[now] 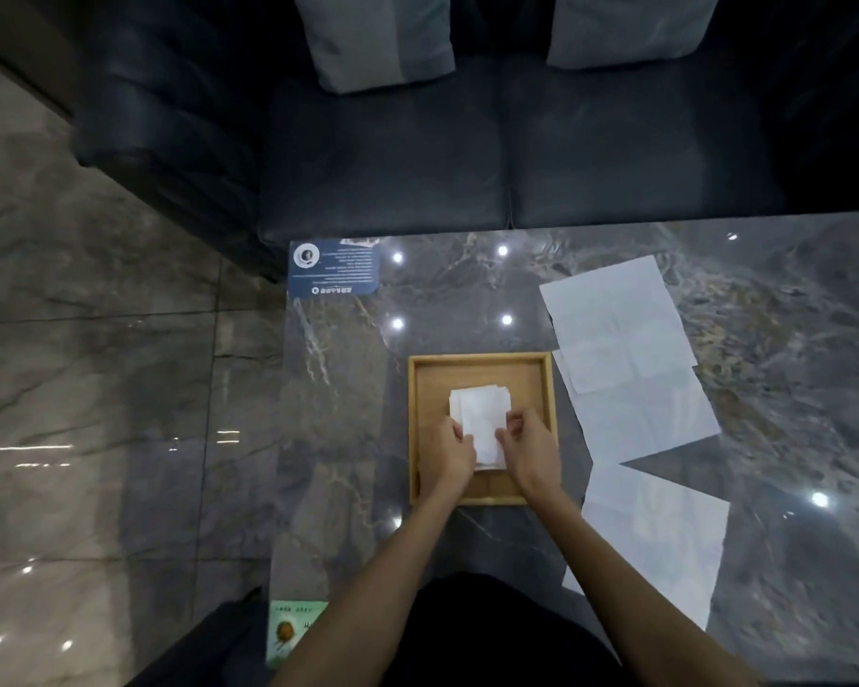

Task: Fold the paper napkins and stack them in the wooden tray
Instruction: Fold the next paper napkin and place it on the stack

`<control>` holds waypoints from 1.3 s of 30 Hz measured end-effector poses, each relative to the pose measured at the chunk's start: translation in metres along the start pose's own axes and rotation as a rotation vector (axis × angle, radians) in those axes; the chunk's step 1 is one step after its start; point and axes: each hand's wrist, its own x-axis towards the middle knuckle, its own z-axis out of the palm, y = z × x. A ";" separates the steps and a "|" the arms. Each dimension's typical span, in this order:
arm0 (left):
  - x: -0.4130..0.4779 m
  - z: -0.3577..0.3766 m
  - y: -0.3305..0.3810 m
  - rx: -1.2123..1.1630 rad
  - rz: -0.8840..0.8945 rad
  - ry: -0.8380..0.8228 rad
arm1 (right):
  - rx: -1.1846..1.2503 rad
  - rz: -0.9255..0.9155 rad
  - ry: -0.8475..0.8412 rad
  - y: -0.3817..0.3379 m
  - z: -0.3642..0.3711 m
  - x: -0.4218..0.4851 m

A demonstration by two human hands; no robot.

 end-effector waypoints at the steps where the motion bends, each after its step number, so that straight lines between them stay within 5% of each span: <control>1: -0.001 0.001 0.001 0.022 -0.004 0.012 | -0.018 -0.006 0.013 0.000 0.001 -0.001; 6: -0.021 0.000 0.006 0.214 0.022 0.101 | 0.024 0.008 0.037 0.011 -0.004 -0.006; 10: -0.055 0.016 0.013 0.285 0.351 0.230 | 0.034 0.029 0.244 0.059 -0.049 -0.015; 13: -0.087 0.056 0.006 0.312 0.476 0.088 | -0.038 0.078 0.354 0.121 -0.094 -0.019; 19: -0.131 0.151 -0.022 0.372 0.003 -0.328 | -0.318 0.048 0.196 0.203 -0.149 -0.007; 30: -0.148 0.238 -0.050 0.383 0.035 -0.024 | -0.458 -0.162 0.231 0.251 -0.147 -0.007; 35: -0.155 0.226 -0.048 0.129 0.247 0.035 | -0.251 -0.242 0.237 0.251 -0.173 -0.030; 39: -0.159 0.180 -0.021 -0.230 0.288 -0.048 | 0.122 -0.116 0.089 0.237 -0.204 -0.046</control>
